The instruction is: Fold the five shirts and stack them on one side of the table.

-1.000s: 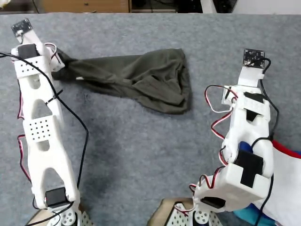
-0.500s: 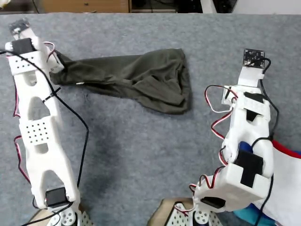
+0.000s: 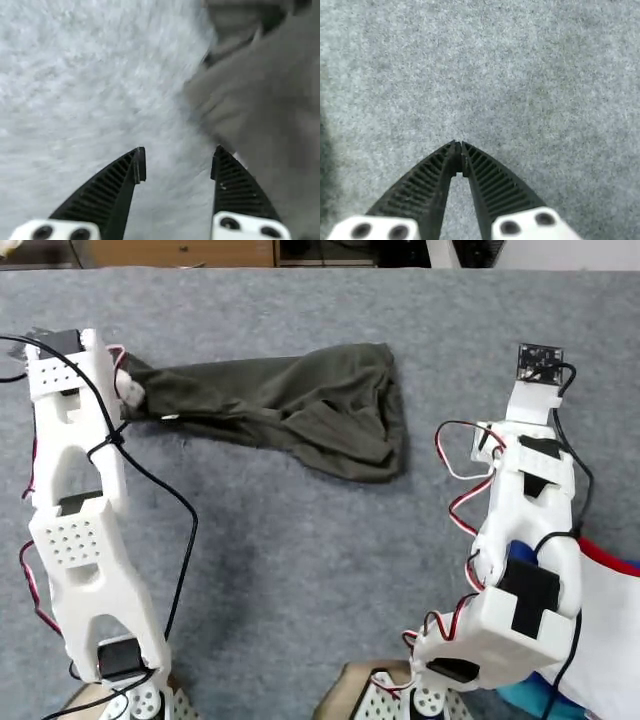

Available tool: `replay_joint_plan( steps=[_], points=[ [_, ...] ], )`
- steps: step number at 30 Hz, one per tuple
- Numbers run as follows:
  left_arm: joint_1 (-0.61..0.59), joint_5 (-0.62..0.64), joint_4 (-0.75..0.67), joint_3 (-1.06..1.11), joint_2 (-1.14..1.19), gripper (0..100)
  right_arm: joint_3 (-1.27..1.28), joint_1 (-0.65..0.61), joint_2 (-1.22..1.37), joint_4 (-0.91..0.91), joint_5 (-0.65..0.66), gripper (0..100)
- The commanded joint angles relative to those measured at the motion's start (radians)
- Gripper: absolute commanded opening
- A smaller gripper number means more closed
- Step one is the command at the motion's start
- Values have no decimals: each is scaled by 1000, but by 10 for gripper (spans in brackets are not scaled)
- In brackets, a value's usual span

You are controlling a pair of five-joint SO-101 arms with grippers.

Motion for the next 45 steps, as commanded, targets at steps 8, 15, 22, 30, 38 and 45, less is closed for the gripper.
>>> replay_joint_plan(
  steps=[8,15,22,30,38,45],
  points=[
    [21,267,-161,25,-21,222,-48,-12,-4,-23,8,5],
    [15,265,-14,29,-7,222,-48,-12,-4,-23,8,5],
    [-5,270,-123,28,51,221,-48,-12,-4,-23,8,5],
    [-26,265,-269,-2,134,217,-48,-12,-4,-23,8,5],
    [-61,264,-203,-169,142,217,-47,-12,-4,-23,8,5],
    [-58,169,-293,-186,211,128,-47,-12,-4,-23,8,5]
  ],
)
